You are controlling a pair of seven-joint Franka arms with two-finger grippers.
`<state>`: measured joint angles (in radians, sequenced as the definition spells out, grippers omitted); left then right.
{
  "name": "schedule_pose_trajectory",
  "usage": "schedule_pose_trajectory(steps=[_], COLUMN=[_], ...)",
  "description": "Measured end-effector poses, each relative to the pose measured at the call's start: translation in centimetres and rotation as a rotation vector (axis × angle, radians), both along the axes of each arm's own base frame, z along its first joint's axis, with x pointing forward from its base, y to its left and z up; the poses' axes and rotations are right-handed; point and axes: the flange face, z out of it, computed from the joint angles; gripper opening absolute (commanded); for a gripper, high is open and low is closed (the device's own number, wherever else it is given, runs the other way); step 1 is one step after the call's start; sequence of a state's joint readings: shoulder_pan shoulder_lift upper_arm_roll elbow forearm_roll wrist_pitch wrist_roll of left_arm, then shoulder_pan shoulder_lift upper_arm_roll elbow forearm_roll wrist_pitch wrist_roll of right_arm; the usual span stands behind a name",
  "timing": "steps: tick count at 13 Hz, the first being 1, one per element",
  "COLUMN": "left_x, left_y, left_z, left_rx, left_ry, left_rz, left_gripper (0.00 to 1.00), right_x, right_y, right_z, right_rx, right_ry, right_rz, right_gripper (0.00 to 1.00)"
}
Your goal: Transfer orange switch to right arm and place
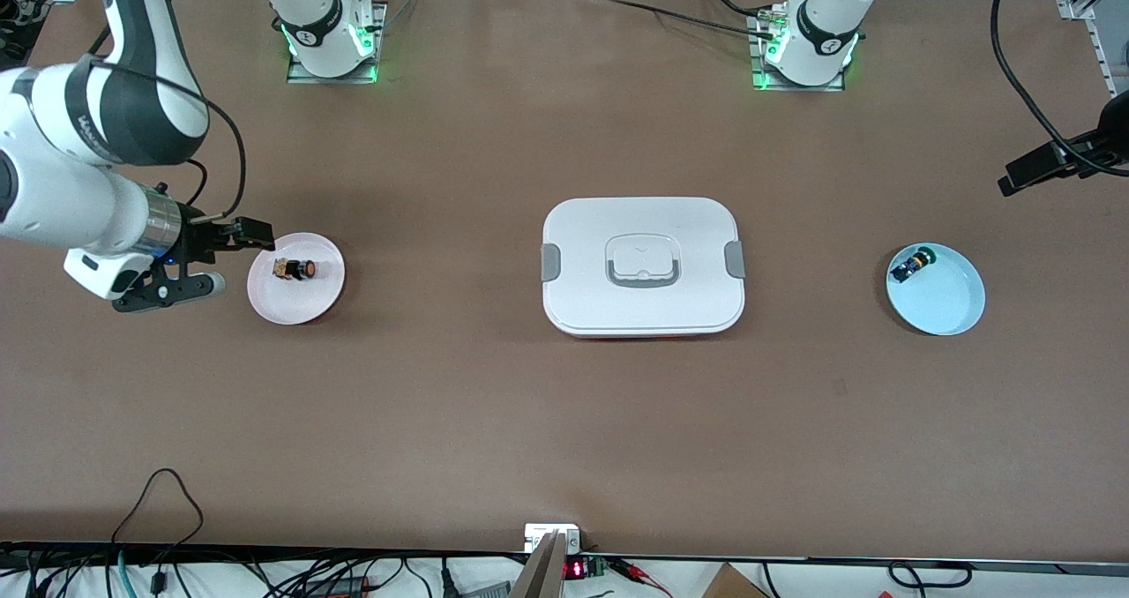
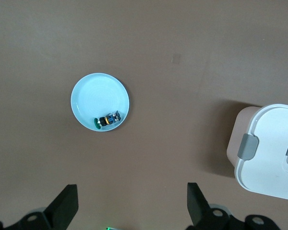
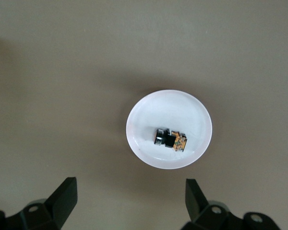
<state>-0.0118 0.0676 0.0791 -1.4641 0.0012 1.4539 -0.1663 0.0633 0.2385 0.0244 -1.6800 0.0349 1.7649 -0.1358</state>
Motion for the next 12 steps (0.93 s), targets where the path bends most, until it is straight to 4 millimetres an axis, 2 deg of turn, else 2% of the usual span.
schedule_pose_trajectory(steps=[2,4,8,12], left_x=[0.0,0.1,0.2,0.2], left_y=[0.1,0.1,0.1,0.1], left_z=[0.4,0.1,-0.1,-0.1], left_rx=[0.0,0.0,0.0,0.0], left_ry=[-0.008,-0.004,0.001,0.001], left_rz=[-0.004,-0.005,-0.007,-0.008], left_gripper=[1.0,1.0,1.0,1.0], right_x=[0.7,1.0,0.9,0.4], right_y=[-0.3,-1.3,-2.4,-2.5], right_z=[2.3,3.7,4.8,5.7], right_rx=[-0.038,-0.111,-0.182,-0.182], right_ry=[-0.079,-0.128,-0.138,-0.131], right_rz=[0.014,0.024,-0.056,-0.034], right_gripper=[1.0,1.0,1.0,1.0])
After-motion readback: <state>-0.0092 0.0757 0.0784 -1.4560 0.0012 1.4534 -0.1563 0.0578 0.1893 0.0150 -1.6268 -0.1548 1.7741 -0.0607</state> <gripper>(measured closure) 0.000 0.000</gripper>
